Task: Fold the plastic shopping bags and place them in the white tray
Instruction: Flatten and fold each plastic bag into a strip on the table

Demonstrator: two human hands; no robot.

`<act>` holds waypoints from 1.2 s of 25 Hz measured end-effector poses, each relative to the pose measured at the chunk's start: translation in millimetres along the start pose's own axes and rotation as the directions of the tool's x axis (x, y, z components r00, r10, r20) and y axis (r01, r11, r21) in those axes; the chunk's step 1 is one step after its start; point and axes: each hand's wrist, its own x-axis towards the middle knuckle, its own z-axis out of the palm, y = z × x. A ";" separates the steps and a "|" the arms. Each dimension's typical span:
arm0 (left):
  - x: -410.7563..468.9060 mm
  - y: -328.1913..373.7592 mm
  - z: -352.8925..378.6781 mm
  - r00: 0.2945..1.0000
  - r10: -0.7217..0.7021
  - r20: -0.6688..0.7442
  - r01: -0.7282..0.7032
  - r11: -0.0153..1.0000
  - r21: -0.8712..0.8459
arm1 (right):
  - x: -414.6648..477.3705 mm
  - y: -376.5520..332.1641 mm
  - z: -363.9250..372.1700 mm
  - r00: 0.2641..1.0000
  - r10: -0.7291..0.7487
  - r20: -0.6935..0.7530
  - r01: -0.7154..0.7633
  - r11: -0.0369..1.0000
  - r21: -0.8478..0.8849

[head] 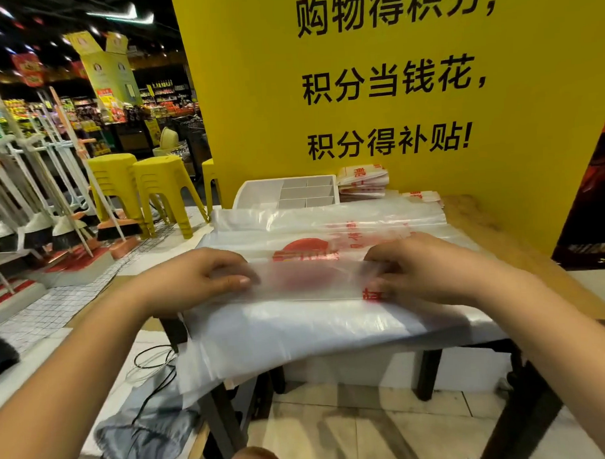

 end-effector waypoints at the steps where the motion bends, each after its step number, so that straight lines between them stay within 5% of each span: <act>1: -0.7 -4.4 -7.4 1.000 -0.007 0.018 0.007 1.000 -0.013 | 1.3 1.9 -4.5 1.000 0.006 0.022 -0.006 1.000 0.012; 7: -13.7 -26.2 -30.9 0.975 -0.223 -0.022 0.223 0.973 0.063 | 15.0 7.8 -5.8 0.996 0.049 0.073 -0.050 0.999 0.015; 10: -12.7 -25.2 -22.6 0.895 -0.373 -0.246 0.443 0.812 0.379 | 19.2 9.4 -0.4 0.997 0.070 0.035 -0.065 0.989 -0.133; 12: -10.6 -4.9 -0.6 0.861 -0.222 -0.458 0.475 0.672 0.567 | 18.4 8.9 3.7 0.998 0.059 0.001 -0.057 0.982 -0.178; 13: -9.7 13.0 14.0 0.875 -0.093 -0.475 0.379 0.743 0.552 | 17.8 7.6 6.4 0.999 0.050 -0.021 -0.053 0.980 -0.190; 15: -7.8 49.7 45.5 0.932 0.114 -0.343 0.058 0.889 0.455 | 15.7 3.0 14.4 0.996 0.048 -0.075 -0.063 0.975 -0.215; 17: -0.8 66.0 74.5 0.978 0.142 -0.153 -0.061 0.896 0.440 | 12.4 -4.7 25.7 0.985 -0.019 -0.172 -0.026 0.967 -0.254; 19: 8.5 62.5 93.3 0.994 0.069 -0.089 -0.024 0.901 0.432 | 6.5 -15.5 40.6 0.965 -0.109 -0.238 0.051 0.971 -0.235; 22: 12.6 55.6 104.3 0.994 0.049 -0.099 -0.010 0.933 0.360 | -2.4 -28.7 59.0 0.986 -0.092 -0.137 0.079 0.992 -0.100; 30: 1.9 22.9 88.6 0.980 -0.137 -0.144 0.176 0.935 0.309 | -37.2 5.0 52.4 0.979 0.203 0.026 -0.200 0.975 -0.094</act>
